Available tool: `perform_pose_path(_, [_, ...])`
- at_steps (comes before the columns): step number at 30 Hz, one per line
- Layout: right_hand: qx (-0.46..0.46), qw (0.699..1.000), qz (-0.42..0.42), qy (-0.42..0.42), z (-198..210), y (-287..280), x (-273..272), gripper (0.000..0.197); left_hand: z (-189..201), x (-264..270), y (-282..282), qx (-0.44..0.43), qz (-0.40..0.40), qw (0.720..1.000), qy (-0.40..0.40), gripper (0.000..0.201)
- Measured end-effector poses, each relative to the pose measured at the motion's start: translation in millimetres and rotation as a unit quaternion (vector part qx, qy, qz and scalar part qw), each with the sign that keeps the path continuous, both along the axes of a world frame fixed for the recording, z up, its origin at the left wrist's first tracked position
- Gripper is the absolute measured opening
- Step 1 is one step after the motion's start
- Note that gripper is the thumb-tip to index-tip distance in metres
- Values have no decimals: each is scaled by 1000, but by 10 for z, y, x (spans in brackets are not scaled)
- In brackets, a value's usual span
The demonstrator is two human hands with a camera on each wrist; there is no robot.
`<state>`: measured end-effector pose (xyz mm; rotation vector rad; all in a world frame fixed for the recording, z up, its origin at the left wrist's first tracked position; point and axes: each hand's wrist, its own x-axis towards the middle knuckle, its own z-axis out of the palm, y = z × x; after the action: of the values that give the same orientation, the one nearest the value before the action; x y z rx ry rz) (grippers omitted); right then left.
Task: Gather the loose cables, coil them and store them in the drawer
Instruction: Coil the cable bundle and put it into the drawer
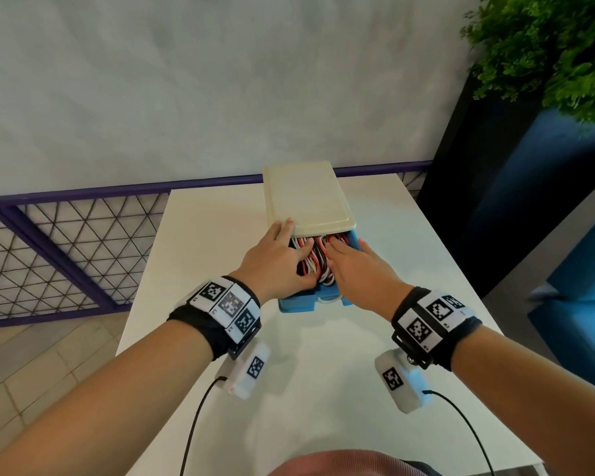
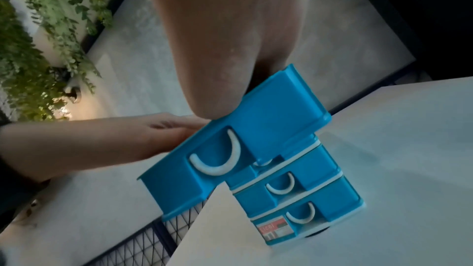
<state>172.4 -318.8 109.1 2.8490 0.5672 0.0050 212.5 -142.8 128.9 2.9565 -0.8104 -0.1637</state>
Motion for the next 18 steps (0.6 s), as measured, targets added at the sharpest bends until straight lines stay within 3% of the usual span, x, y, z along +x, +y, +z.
perform_pose_path(5, [71,996,-47,35,-62,16,165,50,-108,-15,-31,17,-13,998,-51,59])
perform_pose_path(7, [138,989,-58,13,-53,-6,157,42,-132,-6,-26,21,-21,998,-59,56])
perform_pose_path(9, [227,971,-68,-29,-21,-38,116,32,-132,5,-12,10,-29,998,-63,55])
perform_pose_path(12, [333,938,-73,-54,42,-98,52,38,-118,21,18,-41,-28,998,-41,66])
perform_pose_path(15, [239,969,-55,20,66,-185,50,51,-86,38,55,-70,-5,997,16,83])
perform_pose_path(18, [173,980,-34,87,86,-252,89,59,-32,44,41,-48,13,992,117,120])
